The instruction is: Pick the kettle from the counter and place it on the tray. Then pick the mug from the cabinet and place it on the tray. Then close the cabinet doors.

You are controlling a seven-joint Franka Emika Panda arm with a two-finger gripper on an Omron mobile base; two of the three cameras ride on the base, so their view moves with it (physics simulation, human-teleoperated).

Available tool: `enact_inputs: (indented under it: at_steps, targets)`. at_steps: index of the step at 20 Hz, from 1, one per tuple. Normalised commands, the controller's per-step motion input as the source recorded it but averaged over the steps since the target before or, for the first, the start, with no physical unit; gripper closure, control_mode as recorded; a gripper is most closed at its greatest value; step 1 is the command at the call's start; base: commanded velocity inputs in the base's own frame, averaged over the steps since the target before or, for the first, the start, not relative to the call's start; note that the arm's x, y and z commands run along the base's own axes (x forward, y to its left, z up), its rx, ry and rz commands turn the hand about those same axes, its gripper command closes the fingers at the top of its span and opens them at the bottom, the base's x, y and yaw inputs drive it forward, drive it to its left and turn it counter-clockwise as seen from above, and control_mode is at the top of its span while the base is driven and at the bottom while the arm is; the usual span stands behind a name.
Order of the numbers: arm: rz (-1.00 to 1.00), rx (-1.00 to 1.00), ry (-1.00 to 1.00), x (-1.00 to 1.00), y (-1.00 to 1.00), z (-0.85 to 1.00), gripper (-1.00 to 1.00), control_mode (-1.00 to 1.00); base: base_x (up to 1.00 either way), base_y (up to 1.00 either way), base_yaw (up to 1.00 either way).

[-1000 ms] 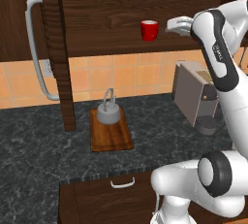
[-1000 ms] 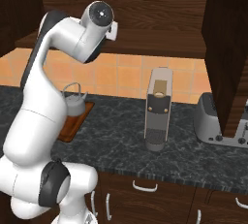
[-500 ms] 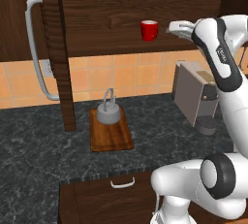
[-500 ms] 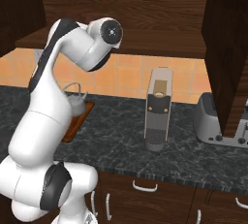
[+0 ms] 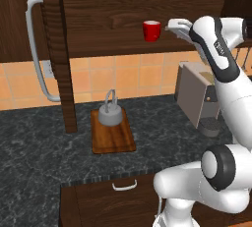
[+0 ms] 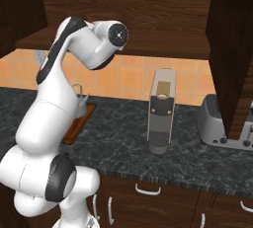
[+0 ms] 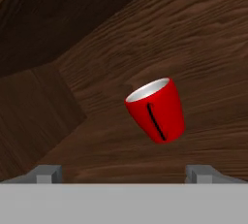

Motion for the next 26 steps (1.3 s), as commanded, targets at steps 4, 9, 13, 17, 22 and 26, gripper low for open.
enact_inputs:
  at_steps: [4, 9, 13, 17, 22, 26]
  targets:
    - [0.0, 0.03, 0.0, 0.3, 0.0, -0.01, -1.0, -1.0, 0.0, 0.0, 0.0]
    - [0.0, 0.0, 0.0, 0.24, 0.03, 0.0, -1.0, -1.0, 0.0, 0.0, 0.0]
    - [0.0, 0.0, 0.0, 0.3, 0.02, -0.01, -1.0, -1.0, 0.0, 0.0, 0.0]
    - [0.0, 0.0, 0.0, 0.3, 0.06, -0.07, -1.0, -1.0, 0.0, 0.0, 0.0]
    - [0.0, 0.0, 0.0, 0.24, 0.0, -0.1, -1.0, -1.0, 0.0, 0.0, 0.0]
    - [0.0, 0.0, 0.0, 0.14, 0.0, -0.02, -1.0, -1.0, 0.0, 0.0, 0.0]
